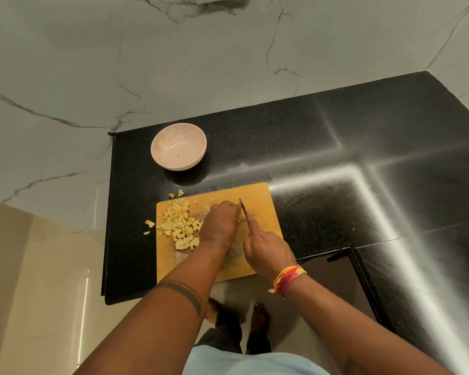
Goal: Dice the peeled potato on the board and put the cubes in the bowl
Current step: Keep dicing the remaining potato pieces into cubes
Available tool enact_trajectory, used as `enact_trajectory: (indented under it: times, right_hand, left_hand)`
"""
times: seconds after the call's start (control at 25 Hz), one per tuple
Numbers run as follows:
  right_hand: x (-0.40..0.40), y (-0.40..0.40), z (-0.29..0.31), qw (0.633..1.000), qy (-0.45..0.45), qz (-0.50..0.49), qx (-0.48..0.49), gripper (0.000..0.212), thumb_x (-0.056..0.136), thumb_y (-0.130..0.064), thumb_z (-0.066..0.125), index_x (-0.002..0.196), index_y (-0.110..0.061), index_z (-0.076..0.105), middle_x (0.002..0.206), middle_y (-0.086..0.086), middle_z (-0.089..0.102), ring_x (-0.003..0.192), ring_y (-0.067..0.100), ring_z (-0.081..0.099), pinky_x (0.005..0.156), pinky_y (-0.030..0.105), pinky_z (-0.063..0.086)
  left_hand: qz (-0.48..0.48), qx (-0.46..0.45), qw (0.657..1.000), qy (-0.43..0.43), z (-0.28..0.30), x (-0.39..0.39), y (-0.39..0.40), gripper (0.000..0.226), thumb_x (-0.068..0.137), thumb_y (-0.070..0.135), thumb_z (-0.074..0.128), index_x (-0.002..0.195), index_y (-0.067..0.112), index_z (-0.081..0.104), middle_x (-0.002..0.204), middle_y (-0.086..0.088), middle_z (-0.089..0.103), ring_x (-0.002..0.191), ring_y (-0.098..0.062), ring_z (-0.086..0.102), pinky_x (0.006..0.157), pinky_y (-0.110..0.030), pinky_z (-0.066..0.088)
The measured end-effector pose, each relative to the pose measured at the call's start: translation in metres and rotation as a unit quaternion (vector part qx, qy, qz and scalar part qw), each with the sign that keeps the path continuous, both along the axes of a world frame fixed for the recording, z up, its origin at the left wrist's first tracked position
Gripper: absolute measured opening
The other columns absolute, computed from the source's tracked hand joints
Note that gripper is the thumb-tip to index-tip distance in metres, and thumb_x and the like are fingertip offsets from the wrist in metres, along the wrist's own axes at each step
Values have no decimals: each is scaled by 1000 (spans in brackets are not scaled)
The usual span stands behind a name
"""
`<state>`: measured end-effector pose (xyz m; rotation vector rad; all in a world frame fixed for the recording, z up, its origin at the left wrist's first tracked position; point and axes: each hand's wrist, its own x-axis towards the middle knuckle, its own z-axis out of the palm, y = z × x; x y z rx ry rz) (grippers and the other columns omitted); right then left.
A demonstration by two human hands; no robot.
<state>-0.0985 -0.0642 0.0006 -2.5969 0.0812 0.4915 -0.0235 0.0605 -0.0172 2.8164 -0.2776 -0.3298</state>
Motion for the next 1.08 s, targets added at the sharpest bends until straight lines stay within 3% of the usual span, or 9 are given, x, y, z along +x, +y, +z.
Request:
enact_trajectory:
  times: [0.32,0.44,0.6,0.84,1.0,1.08]
  right_hand:
    - [30,9,-9,1000,4,6,7,58,108,-32,26,162,-22,8,78,8,61,56,23,49,49,35,31]
    - [6,7,-12,1000,17,0,18,63,105,-26,31,163,-24,5,74,6,58,53,21,46,46,33,26]
    - [-45,-1,-10,998,54,15,-18,74,102,-25,34,161,-29,-12,65,0,50,52,19,47,49,34,33]
    - [-63,-8,0,998,57,6,0,71,102,-26,32,162,-30,-7,66,0,56,53,19,50,47,35,34]
    - [-44,-3,3,999,29,-16,13,72,102,-26,35,163,-29,-2,64,-1,51,53,20,47,52,37,34]
    - [-30,4,6,999,23,-18,21,70,102,-25,35,163,-27,2,65,-1,49,54,21,45,56,38,34]
  left_hand:
    - [30,-26,999,-4,-2,0,0,29,106,26,47,123,23,70,113,0,68,104,-21,59,86,-38,56]
    - [43,-49,998,10,-2,1,1,31,105,19,49,129,21,68,125,-2,66,115,-24,56,97,-38,51]
    - [36,-44,998,11,-3,0,2,40,102,10,54,140,20,60,138,-2,61,126,-25,53,105,-37,48]
    - [39,-33,999,-1,3,-5,3,35,101,15,55,135,20,62,130,-8,66,117,-29,60,95,-37,51]
    - [56,-50,997,4,7,-12,2,33,104,16,47,132,19,64,135,-8,64,121,-30,60,100,-36,48]
    - [58,-54,997,-3,7,-12,4,28,103,16,49,124,20,67,126,-8,68,112,-28,64,94,-36,51]
